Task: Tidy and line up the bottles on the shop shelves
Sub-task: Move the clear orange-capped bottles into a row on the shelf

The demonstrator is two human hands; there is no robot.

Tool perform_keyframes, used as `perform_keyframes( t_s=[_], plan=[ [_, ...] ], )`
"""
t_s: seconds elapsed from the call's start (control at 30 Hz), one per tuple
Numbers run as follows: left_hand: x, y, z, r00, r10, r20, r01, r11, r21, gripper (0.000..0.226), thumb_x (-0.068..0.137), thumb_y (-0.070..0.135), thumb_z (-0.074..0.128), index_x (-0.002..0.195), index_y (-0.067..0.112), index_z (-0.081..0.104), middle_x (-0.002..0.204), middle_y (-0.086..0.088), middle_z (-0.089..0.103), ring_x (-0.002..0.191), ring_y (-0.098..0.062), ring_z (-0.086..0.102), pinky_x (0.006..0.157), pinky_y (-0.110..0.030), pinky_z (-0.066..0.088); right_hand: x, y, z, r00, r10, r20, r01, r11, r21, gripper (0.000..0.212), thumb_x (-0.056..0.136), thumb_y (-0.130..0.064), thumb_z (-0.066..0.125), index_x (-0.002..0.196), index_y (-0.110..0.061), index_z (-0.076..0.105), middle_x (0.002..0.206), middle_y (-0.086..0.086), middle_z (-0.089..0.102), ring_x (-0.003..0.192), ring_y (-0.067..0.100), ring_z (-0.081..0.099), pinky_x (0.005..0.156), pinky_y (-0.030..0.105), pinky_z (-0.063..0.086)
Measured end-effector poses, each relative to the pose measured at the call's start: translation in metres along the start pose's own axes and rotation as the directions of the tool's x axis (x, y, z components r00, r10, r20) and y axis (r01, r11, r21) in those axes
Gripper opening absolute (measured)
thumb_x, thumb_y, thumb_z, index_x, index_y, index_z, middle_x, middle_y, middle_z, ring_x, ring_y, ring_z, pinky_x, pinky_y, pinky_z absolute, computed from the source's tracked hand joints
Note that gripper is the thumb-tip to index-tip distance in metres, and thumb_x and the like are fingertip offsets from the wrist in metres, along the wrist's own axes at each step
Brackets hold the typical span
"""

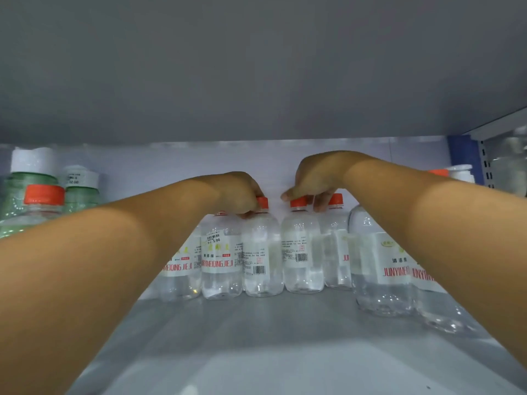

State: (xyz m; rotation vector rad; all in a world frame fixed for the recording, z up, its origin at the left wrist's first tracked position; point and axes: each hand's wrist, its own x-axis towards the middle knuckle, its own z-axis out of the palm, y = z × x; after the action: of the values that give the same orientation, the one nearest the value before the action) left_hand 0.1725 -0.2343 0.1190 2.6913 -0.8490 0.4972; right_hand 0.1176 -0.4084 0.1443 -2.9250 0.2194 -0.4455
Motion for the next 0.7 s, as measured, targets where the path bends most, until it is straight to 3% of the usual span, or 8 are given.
perform_keyframes(
  t_s=[0.07,0.17,0.23,0.3,0.37,0.47,0.6,0.7],
  plan=[
    [0.0,0.003,0.002,1.0,0.004,-0.012,-0.004,1.0,0.0,0.025,0.1,0.027,0.061,0.115,0.013,0.076,0.109,-0.012,0.077,0.104,-0.033,0.073,0.101,-0.045,0.056,0.004,-0.001,0.006,0.997,-0.01,-0.074,0.007,0.999,-0.04,0.046,0.091,-0.052,0.071,0.087,-0.006,0.063,0.084,0.007,0.077,0.066,0.022,0.076,0.09,0.042,0.06],
    [0.003,0.006,0.009,0.998,-0.008,-0.06,0.011,0.998,0.059,0.034,0.102,0.033,0.057,0.106,0.004,0.074,0.105,-0.015,0.075,0.084,-0.027,0.063,0.082,-0.034,0.053,0.01,-0.004,0.013,0.995,-0.022,-0.095,0.004,0.984,-0.178,0.037,0.096,-0.041,0.067,0.074,-0.011,0.062,0.052,-0.002,0.07,0.06,0.018,0.065,0.087,0.037,0.058],
    [0.008,0.008,0.013,0.994,-0.025,-0.105,0.034,0.996,0.081,0.035,0.103,0.036,0.056,0.089,0.005,0.067,0.086,-0.011,0.066,0.074,-0.022,0.054,0.07,-0.031,0.045,0.011,-0.004,0.012,0.996,-0.034,-0.085,0.017,0.981,-0.192,0.027,0.099,-0.035,0.064,0.084,-0.012,0.065,0.057,-0.005,0.071,0.06,0.013,0.063,0.073,0.031,0.052],
    [0.011,0.01,0.016,0.989,-0.051,-0.136,0.062,0.995,0.084,0.04,0.102,0.039,0.057,0.076,0.009,0.057,0.073,-0.006,0.054,0.066,-0.019,0.048,0.063,-0.029,0.039,0.008,-0.003,0.01,0.997,-0.036,-0.068,0.024,0.985,-0.168,0.018,0.1,-0.028,0.061,0.104,-0.013,0.069,0.082,-0.002,0.076,0.067,0.01,0.065,0.065,0.027,0.046],
    [0.013,0.01,0.019,0.986,-0.071,-0.151,0.082,0.994,0.069,0.046,0.101,0.042,0.059,0.069,0.011,0.052,0.068,-0.004,0.05,0.063,-0.017,0.047,0.061,-0.029,0.038,0.006,-0.001,0.01,0.998,-0.029,-0.064,0.02,0.991,-0.136,0.021,0.101,-0.025,0.061,0.116,-0.013,0.067,0.092,-0.003,0.07,0.07,0.008,0.066,0.059,0.023,0.044],
    [0.014,0.011,0.021,0.988,-0.061,-0.142,0.069,0.996,0.051,0.045,0.101,0.043,0.059,0.07,0.011,0.055,0.069,-0.005,0.054,0.064,-0.018,0.05,0.061,-0.028,0.04,0.01,0.001,0.012,0.994,-0.018,-0.107,0.011,0.998,-0.058,0.027,0.097,-0.038,0.067,0.099,-0.011,0.066,0.087,0.001,0.072,0.064,0.012,0.071,0.063,0.026,0.052],
    [0.006,0.014,0.009,0.996,-0.046,-0.072,0.046,0.999,0.003,0.015,0.094,0.02,0.058,0.083,0.01,0.062,0.082,-0.01,0.059,0.068,-0.025,0.047,0.061,-0.029,0.038,0.011,0.001,0.018,0.99,0.02,-0.138,-0.034,0.995,-0.099,0.041,0.093,-0.047,0.069,0.075,-0.01,0.065,0.068,0.005,0.075,0.06,0.02,0.068,0.086,0.039,0.06],
    [0.002,0.015,0.007,0.996,-0.039,-0.077,0.04,0.999,0.013,0.026,0.096,0.026,0.06,0.096,0.002,0.071,0.089,-0.017,0.066,0.074,-0.026,0.052,0.067,-0.032,0.045,0.009,-0.001,0.019,0.989,0.018,-0.148,-0.044,0.984,-0.171,0.033,0.098,-0.036,0.063,0.076,-0.012,0.065,0.051,-0.002,0.065,0.052,0.015,0.058,0.063,0.027,0.052]
  ],
)
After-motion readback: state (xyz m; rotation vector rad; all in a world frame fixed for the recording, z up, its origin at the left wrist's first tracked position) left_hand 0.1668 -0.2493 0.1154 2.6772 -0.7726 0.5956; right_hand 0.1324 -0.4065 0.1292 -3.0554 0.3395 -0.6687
